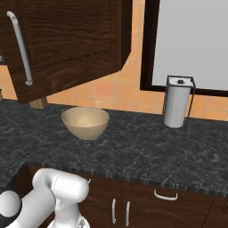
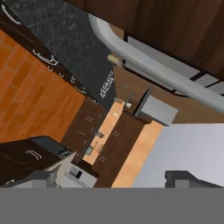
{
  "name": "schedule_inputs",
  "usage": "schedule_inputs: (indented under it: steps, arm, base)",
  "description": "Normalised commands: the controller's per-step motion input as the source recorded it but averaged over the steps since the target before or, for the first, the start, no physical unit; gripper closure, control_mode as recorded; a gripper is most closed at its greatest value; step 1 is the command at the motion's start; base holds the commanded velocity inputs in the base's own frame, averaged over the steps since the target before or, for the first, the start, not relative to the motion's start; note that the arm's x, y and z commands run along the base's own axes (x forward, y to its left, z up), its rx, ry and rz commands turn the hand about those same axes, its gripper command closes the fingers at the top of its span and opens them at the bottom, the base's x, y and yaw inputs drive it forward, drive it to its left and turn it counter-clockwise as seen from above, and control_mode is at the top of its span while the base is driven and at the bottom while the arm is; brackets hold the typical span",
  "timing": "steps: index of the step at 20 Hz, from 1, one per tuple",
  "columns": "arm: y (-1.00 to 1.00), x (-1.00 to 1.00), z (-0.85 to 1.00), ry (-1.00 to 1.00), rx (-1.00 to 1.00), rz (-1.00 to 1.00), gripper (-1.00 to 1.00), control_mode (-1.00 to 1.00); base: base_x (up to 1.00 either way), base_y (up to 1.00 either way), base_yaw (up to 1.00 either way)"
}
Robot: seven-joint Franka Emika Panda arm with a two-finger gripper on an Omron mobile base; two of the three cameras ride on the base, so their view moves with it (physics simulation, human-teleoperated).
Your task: Open the cabinet, pick up the bread from the cabinet and place it in the basket. Then move the basket to the dining counter.
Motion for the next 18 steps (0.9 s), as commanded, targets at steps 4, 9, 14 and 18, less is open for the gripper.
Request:
schedule_inputs:
  steps: [4,9,14,18]
  arm:
    - [0.1,-0.22,0.25,-0.03,0.0,0.21,-1.0,-1.0]
    - [0.51,-0.17,0.0,-0.16,0.0,0.27,-1.0,-1.0]
    - [0.71,0.3,-0.07,-0.04,0.02,0.28,-1.0,-1.0]
    - [0.53,0.91,-0.25,0.01,-0.04,0.1,-1.0,-1.0]
  base:
    - [0.0,0.0,0.0]
    - [0.0,0.0,0.0]
    - [0.0,0.0,0.0]
    - [0.0,0.0,0.0]
